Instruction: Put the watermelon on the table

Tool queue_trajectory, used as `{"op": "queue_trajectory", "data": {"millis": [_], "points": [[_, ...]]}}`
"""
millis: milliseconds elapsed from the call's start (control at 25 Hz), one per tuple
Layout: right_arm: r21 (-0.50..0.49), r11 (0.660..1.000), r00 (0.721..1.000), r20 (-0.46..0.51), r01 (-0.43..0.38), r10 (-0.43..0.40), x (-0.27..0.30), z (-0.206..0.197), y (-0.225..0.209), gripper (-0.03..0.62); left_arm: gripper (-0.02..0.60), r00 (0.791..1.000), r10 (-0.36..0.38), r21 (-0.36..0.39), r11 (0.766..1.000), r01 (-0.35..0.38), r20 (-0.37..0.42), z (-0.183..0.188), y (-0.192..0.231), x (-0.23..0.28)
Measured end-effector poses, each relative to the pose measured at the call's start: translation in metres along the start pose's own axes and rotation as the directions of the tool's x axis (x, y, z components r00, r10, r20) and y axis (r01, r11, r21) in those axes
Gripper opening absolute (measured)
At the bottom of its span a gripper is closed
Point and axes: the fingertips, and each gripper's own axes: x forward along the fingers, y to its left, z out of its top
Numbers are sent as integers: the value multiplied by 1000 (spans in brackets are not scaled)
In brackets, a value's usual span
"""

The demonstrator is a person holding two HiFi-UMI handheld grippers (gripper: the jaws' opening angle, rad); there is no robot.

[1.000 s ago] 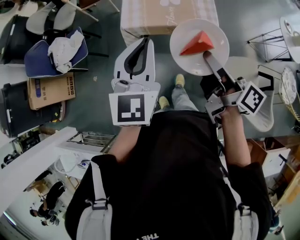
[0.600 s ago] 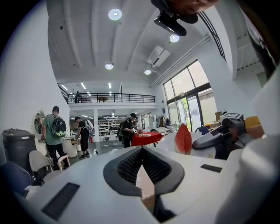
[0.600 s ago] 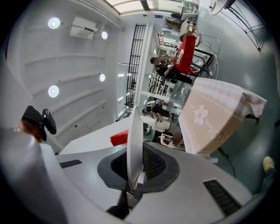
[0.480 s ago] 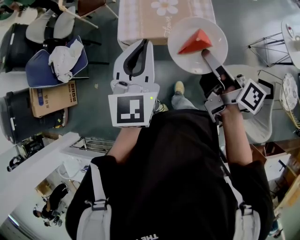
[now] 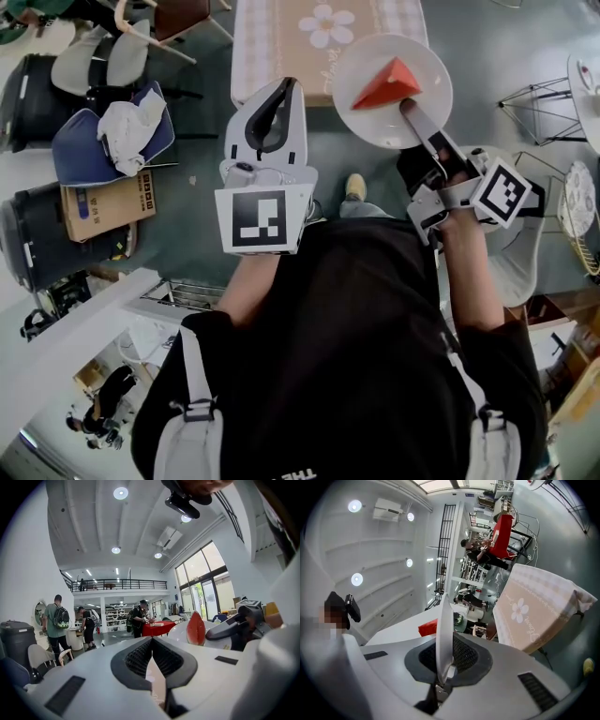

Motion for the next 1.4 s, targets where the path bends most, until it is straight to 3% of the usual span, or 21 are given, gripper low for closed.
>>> {"op": "queue_trajectory", "data": {"millis": [440,1400], "points": [[-1,1000,998,-50,-27,27,15,38,-19,20,11,1000,25,16,1000,-25,-11,4,-10,45],[35,997,994,-75,-73,75,17,40,-23,20,11,999,38,64,997,-36,-32,6,-22,48]]}}
